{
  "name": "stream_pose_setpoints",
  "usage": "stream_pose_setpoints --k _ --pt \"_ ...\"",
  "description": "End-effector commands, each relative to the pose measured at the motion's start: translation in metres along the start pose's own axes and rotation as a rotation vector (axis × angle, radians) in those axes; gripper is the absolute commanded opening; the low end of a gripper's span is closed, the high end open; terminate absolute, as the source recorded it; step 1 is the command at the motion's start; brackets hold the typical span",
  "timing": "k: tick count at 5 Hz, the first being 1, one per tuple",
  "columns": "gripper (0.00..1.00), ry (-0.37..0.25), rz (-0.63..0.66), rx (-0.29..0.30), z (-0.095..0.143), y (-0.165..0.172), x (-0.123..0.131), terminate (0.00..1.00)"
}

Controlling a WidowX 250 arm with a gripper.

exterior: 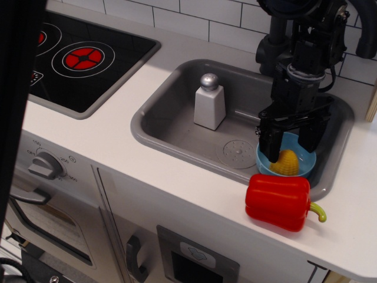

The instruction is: Put corn in bowl sink

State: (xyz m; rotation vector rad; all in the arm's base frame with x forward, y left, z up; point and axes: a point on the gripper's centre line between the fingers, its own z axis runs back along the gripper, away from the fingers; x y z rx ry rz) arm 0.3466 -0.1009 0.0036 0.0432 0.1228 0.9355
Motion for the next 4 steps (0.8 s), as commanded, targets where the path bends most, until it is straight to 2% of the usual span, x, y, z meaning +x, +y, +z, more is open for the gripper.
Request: stream_pose_setpoints --k 1,3,4 --pt "1.0 -0.032 -0.076 -0.127 0.0567 0.0122 -0.0062 0.0" --pt "1.0 -0.032 -0.076 -0.127 0.0567 0.0122 -0.0062 0.0" --pt "1.0 -0.032 -0.076 -0.127 0.0567 0.0122 -0.0062 1.0"
